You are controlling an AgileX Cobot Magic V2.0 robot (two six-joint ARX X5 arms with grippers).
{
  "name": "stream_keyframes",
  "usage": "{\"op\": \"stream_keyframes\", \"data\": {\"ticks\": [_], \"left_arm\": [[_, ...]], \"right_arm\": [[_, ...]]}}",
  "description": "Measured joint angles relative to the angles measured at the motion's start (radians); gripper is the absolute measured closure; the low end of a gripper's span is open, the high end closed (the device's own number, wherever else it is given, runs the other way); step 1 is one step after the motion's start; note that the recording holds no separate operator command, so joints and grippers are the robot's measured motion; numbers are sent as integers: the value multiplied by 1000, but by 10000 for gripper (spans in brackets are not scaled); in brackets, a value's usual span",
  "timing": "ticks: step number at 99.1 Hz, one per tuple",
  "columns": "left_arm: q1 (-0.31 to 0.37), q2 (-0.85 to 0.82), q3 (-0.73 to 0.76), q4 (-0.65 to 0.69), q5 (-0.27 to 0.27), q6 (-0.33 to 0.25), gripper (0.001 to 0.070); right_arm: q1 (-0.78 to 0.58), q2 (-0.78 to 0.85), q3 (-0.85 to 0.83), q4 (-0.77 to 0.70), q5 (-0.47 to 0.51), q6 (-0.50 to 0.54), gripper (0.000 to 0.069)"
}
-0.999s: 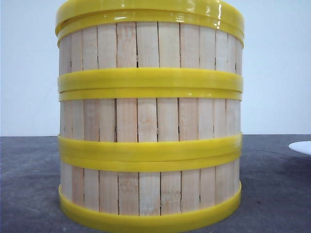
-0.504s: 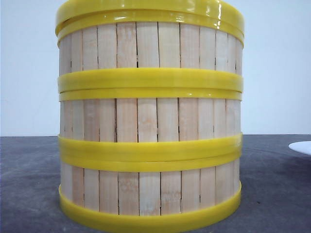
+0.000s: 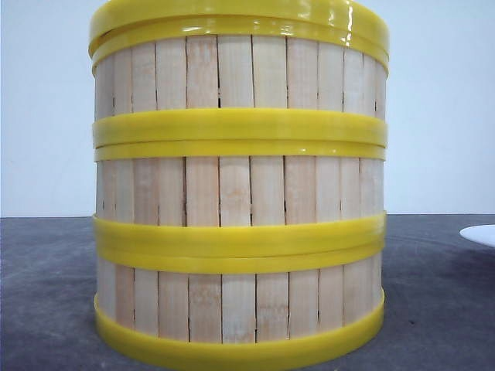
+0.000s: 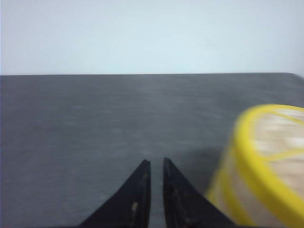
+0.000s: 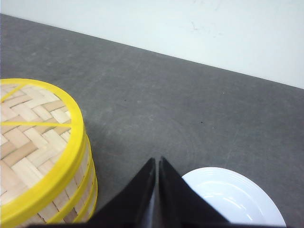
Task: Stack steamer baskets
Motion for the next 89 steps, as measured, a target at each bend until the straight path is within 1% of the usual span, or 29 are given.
{"op": "stream_keyframes", "data": {"ticks": [10, 20, 27, 34, 51, 57, 74, 89], "left_arm": [[101, -16, -93, 81, 0, 36, 689], [189, -53, -218, 222, 0, 53, 689], [236, -89, -310, 314, -1, 59, 689], [268, -130, -399, 366, -1, 63, 689], [314, -220, -586, 435, -1, 66, 689], [329, -262, -643, 440, -1, 69, 689], [338, -332, -715, 442, -1, 69, 689], [338, -348, -732, 439, 0, 69, 689]], "right_arm": [[0, 0, 0, 0, 0, 0, 684], [0, 0, 0, 0, 0, 0, 684], [0, 0, 0, 0, 0, 0, 684], [0, 0, 0, 0, 0, 0, 684], [0, 0, 0, 0, 0, 0, 684], [0, 0, 0, 0, 0, 0, 684], [0, 0, 0, 0, 0, 0, 684], [0, 0, 0, 0, 0, 0, 684]]}}
